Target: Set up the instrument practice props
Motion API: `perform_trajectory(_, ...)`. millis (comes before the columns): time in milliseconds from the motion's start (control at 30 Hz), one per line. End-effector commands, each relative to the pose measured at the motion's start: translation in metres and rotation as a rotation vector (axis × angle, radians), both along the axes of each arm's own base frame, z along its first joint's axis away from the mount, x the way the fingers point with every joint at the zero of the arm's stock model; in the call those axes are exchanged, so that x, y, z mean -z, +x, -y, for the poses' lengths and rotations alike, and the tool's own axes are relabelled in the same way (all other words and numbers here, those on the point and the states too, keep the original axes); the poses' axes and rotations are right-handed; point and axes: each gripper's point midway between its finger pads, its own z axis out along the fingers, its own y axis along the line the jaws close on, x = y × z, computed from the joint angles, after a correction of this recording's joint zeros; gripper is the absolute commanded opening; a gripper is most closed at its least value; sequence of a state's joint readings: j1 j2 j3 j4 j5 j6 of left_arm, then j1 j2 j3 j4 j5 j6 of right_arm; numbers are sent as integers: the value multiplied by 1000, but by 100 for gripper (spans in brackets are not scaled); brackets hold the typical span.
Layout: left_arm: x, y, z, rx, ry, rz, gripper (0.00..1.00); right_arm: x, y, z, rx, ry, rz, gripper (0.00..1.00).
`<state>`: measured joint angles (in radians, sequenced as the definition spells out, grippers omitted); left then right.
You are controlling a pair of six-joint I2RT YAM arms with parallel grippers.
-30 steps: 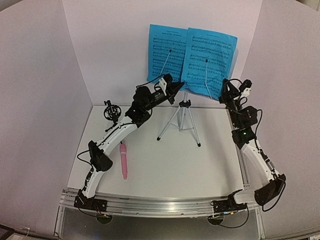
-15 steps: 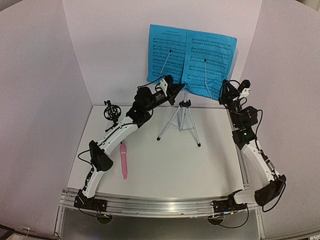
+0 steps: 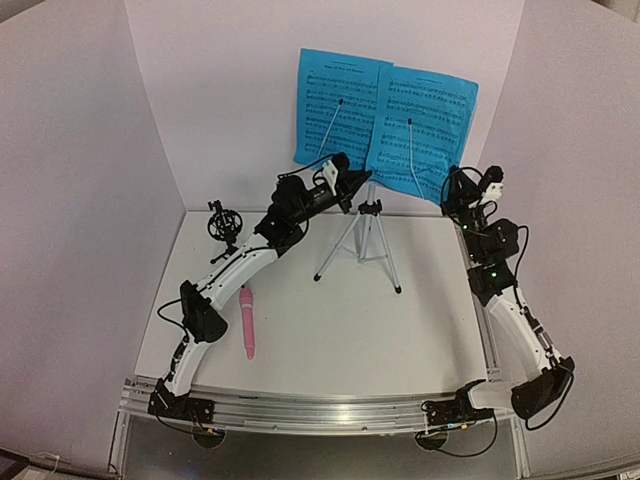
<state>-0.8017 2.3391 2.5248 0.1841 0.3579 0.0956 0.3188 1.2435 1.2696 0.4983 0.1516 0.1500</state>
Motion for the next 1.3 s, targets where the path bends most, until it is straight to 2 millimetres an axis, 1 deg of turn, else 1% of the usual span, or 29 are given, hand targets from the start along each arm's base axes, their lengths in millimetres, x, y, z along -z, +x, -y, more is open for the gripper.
perform_trajectory(0, -13, -1, -5, 1, -45, 29, 0, -16, -14, 14, 42, 10, 49, 0)
perform_trajectory(233, -14, 2, -6, -14, -54, 50, 0, -19, -15, 15, 47, -1, 52, 0)
perform_trajectory(367, -17, 5, -7, -37, -70, 62, 0, -19, -17, 20, 68, 0, 54, 0)
perform_trajectory(667, -16, 9, -7, -55, -85, 78, 0, -25, -23, 23, 80, -13, 64, 0)
perform_trajectory(867, -20, 9, -8, -59, -106, 96, 0, -20, -18, 21, 73, -20, 45, 0)
perform_trajectory(1000, -23, 8, -9, -65, -115, 111, 0, -20, -14, 19, 67, -23, 43, 0)
perform_trajectory(1067, -24, 9, -9, -68, -118, 113, 4, -22, -12, 16, 57, -23, 44, 0)
perform_trajectory(1167, -24, 9, -10, -72, -117, 107, 20, -22, -9, 15, 53, -22, 43, 0)
perform_trajectory(1267, -26, 8, -13, -81, -114, 115, 26, -22, -8, 13, 41, -27, 44, 0)
